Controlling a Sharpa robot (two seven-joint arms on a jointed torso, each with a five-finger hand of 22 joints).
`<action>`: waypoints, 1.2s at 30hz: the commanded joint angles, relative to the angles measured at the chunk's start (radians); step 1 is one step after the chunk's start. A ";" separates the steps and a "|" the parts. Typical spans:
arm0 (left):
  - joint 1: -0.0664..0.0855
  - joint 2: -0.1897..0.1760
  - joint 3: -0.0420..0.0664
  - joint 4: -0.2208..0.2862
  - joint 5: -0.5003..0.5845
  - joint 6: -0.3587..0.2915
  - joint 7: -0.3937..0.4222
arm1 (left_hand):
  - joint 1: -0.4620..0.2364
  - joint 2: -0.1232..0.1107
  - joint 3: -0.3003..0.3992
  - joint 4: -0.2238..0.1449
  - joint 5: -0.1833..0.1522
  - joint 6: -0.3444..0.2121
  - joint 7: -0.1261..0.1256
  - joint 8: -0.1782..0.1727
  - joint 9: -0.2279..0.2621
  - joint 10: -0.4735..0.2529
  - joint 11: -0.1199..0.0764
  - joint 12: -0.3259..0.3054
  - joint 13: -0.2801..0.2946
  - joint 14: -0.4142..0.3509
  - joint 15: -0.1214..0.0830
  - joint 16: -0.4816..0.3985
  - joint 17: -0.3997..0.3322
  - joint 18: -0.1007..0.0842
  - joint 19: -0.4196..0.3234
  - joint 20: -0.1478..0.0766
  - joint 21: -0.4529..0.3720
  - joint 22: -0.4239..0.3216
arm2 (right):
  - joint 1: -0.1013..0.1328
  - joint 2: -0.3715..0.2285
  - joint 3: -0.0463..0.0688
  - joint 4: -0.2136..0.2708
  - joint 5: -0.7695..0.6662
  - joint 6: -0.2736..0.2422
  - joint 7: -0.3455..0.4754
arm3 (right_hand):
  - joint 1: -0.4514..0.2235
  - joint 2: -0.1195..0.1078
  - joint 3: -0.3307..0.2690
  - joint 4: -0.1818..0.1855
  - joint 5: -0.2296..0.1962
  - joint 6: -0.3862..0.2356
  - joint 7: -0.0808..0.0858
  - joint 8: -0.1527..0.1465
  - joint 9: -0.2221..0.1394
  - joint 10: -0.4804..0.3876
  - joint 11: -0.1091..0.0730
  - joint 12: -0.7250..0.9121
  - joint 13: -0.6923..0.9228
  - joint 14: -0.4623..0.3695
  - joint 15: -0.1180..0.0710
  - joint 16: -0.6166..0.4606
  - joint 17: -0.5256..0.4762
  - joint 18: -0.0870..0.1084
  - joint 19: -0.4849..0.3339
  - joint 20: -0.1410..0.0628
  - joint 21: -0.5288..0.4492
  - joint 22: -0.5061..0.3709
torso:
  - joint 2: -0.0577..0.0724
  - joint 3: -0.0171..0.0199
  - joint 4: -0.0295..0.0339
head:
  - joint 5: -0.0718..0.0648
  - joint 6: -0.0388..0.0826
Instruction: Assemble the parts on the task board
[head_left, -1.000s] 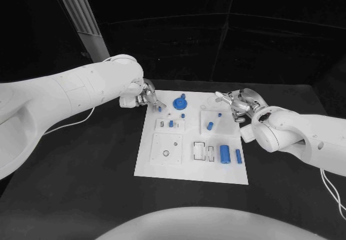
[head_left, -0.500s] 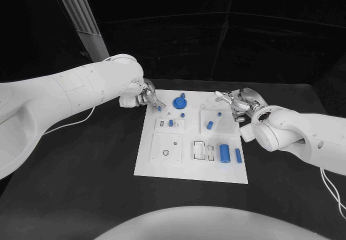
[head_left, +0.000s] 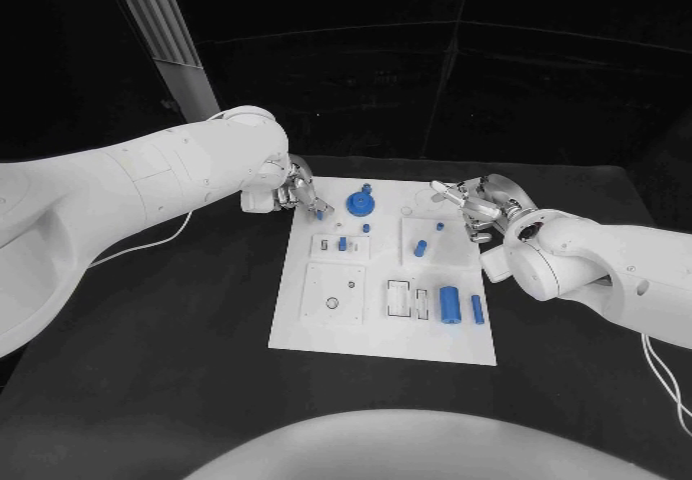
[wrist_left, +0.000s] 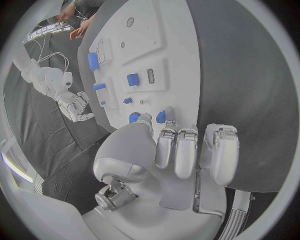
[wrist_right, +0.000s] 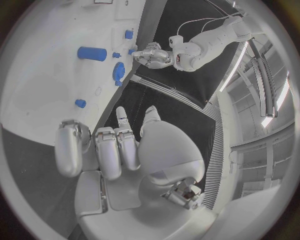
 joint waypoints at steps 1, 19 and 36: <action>0.001 0.003 0.000 -0.003 -0.005 -0.011 0.018 | 0.008 -0.002 -0.006 0.001 0.005 0.002 0.000 -0.007 0.002 0.104 -0.008 0.002 0.263 0.106 -0.004 0.003 0.263 -0.007 0.104 -0.005 0.004 0.263 | 0.001 0.000 0.000 0.001 -0.001 0.007 0.000 | 0.005 0.005 -0.007 -0.001 0.002 0.001 -0.002 0.002 -0.001 0.104 -0.009 0.003 0.263 0.104 -0.006 0.002 0.263 0.020 0.001 -0.008 -0.007 0.153 | 0.000 -0.0003 -0.0001 | -0.003 0.000; 0.000 0.009 0.000 -0.011 -0.005 -0.022 0.013 | 0.059 -0.012 -0.003 -0.002 0.025 -0.021 0.002 0.002 0.020 0.104 -0.006 0.002 0.263 0.106 -0.003 0.003 0.263 -0.007 0.104 -0.005 0.004 0.263 | 0.001 0.002 0.000 0.001 -0.001 0.008 -0.002 | 0.005 0.006 -0.007 -0.001 0.002 0.001 -0.002 0.002 -0.001 0.104 -0.009 0.003 0.263 0.104 -0.006 0.002 0.263 0.020 0.001 -0.008 -0.007 0.153 | 0.000 0.0000 -0.0001 | -0.003 0.001; -0.001 0.012 0.000 -0.015 -0.005 -0.029 0.010 | 0.166 -0.006 0.069 0.002 0.217 -0.037 -0.003 0.004 0.034 0.104 -0.010 0.002 0.263 0.106 -0.008 0.003 0.263 -0.007 0.104 -0.008 0.004 0.263 | 0.001 0.002 0.000 0.002 -0.001 0.008 -0.003 | 0.007 0.008 -0.008 -0.002 0.007 0.000 -0.002 0.001 -0.002 0.104 -0.009 0.003 0.263 0.104 -0.006 0.002 0.263 0.020 0.001 -0.008 -0.008 0.152 | 0.000 0.0003 0.0008 | -0.006 0.002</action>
